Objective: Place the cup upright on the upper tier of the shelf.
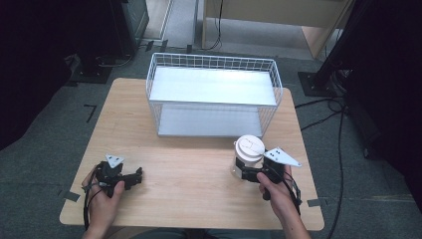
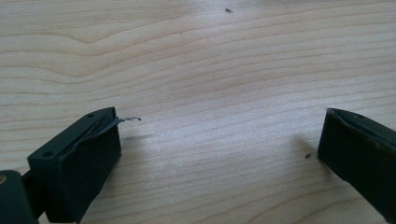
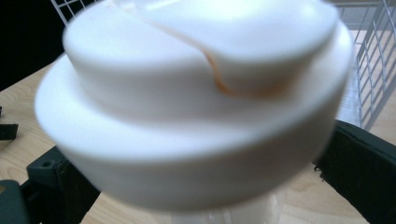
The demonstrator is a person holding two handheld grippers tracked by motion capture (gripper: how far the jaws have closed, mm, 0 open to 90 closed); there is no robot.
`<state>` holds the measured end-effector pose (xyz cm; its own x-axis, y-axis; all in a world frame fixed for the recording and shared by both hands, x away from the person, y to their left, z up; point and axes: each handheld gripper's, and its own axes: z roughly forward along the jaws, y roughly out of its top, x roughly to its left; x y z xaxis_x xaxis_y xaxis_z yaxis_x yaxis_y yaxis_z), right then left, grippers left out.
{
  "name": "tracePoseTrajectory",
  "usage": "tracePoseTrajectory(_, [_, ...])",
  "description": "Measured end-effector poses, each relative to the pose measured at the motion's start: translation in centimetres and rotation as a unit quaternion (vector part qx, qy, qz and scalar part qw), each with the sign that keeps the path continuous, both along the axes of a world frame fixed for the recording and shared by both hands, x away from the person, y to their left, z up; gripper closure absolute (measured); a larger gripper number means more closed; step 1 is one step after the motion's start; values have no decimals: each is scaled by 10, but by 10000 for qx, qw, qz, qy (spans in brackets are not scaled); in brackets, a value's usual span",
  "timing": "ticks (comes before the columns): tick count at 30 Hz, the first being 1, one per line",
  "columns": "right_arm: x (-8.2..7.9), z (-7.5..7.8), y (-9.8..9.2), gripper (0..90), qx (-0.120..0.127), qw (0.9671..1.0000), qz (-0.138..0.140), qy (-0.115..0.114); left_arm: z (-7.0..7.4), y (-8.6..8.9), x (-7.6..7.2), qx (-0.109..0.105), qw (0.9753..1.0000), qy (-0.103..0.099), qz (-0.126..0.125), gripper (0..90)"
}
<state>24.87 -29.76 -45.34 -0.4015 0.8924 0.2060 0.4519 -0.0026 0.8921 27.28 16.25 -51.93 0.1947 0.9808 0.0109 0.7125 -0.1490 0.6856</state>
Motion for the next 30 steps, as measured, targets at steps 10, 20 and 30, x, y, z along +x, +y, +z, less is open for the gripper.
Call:
tracePoseTrajectory(10, [10,1,19,6,-77,9997,-106,-184,0,0,0,0,10000,0,0,0])
tracePoseTrajectory(20, [16,3,30,77,-255,9982,-350,-415,0,0,0,-1,10000,1,0,0])
tracePoseTrajectory(30, [16,14,34,76,9,9964,-565,-631,0,0,0,0,10000,1,0,0])
